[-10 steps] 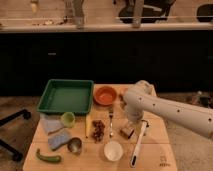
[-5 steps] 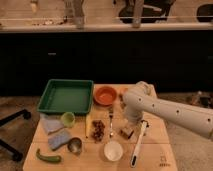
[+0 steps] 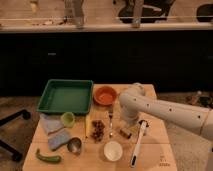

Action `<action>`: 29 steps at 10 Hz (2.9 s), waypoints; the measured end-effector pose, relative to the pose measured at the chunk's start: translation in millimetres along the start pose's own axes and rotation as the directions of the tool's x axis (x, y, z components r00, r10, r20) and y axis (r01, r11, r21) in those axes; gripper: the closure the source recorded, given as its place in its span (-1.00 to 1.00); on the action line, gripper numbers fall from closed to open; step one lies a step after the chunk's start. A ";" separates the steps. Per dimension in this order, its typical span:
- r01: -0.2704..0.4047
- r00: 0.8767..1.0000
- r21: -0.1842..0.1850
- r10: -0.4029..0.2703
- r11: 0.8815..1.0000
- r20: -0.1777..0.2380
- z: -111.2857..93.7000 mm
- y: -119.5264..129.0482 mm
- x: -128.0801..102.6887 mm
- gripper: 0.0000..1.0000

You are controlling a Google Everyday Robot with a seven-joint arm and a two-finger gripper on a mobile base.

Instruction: Wipe red bowl with eraser

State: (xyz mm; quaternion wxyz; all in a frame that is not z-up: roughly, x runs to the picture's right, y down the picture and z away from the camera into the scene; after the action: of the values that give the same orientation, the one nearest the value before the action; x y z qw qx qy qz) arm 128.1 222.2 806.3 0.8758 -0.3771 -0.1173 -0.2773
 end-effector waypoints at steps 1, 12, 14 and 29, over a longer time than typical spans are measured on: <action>0.014 1.000 -0.010 -0.014 1.000 0.012 5.6 -1.0 -1.6 -0.60; 0.085 0.985 0.035 -0.089 0.996 0.147 20.3 -9.3 -3.6 0.37; 0.088 0.980 0.063 -0.098 0.994 0.173 16.8 -8.6 0.9 0.74; 0.195 0.980 0.119 -0.188 0.974 -0.069 -81.2 6.3 -41.8 1.00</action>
State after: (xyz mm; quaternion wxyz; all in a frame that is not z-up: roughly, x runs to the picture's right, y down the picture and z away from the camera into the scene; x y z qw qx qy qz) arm 97.2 183.4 729.3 0.8700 -0.3004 -0.1449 -0.3632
